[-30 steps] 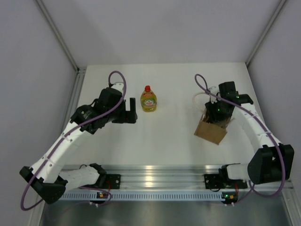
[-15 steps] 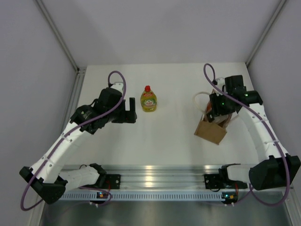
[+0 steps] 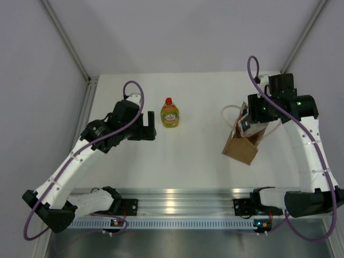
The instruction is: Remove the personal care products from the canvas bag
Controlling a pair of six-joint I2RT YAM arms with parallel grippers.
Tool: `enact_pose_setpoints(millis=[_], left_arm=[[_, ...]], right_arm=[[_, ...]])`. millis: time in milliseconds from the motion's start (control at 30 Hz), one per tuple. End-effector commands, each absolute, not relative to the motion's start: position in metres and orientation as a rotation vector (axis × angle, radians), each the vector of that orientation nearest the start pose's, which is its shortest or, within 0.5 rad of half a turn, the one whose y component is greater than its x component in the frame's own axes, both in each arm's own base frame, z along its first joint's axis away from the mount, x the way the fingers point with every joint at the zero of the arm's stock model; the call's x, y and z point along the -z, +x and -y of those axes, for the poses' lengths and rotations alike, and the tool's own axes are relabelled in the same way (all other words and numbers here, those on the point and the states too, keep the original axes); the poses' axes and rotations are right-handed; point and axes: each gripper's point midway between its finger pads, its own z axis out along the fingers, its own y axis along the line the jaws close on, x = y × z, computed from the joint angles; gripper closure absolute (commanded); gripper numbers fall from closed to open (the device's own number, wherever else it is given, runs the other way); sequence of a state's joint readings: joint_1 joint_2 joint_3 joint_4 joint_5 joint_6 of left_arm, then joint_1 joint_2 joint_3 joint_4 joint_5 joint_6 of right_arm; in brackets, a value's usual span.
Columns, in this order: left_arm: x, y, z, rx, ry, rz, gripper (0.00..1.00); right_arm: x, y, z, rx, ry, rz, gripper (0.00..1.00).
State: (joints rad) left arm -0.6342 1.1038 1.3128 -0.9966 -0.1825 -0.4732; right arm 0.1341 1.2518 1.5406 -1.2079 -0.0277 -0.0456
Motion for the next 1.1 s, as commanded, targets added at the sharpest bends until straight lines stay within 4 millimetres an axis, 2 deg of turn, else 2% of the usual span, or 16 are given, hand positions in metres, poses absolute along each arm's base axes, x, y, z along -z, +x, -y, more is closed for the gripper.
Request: enact_pose_setpoints(millis=[0,100,233,433,567,667,833,1067], left_arm=[[-0.264,0.234,0.153,0.335,0.076,-2.327,0.02],[-0.264,0.233,0.152,0.337,0.075,-2.328,0.02],[-0.263,0.232,0.151,0.335,0.069,-2.325,0.02],[-0.263,0.230,0.147,0.330,0.057,-2.320,0.02],[-0.262,0.229,0.144,0.319,0.040,-2.314,0.02],[-0.261,0.228,0.142,0.316,0.030,-2.311,0.02],[-0.260,0.229,0.142,0.312,0.017,-2.314,0.02],[-0.262,0.229,0.139,0.306,0.001,-2.301,0.02]], right_arm=[[-0.345,0.275,-0.039,-0.106,-0.158,-2.222,1.00],[-0.367,0.274,-0.045,-0.158,-0.124,-2.164,1.00],[-0.380,0.275,-0.050,-0.201,-0.115,-2.133,1.00],[-0.399,0.279,-0.077,-0.385,-0.124,-2.100,1.00],[-0.412,0.283,-0.102,-0.562,-0.141,-2.057,1.00],[-0.420,0.287,-0.113,-0.623,-0.152,-2.028,1.00],[-0.415,0.297,-0.138,-0.699,-0.194,-2.042,1.00],[-0.396,0.312,-0.190,-0.712,-0.282,-2.088,1.00]])
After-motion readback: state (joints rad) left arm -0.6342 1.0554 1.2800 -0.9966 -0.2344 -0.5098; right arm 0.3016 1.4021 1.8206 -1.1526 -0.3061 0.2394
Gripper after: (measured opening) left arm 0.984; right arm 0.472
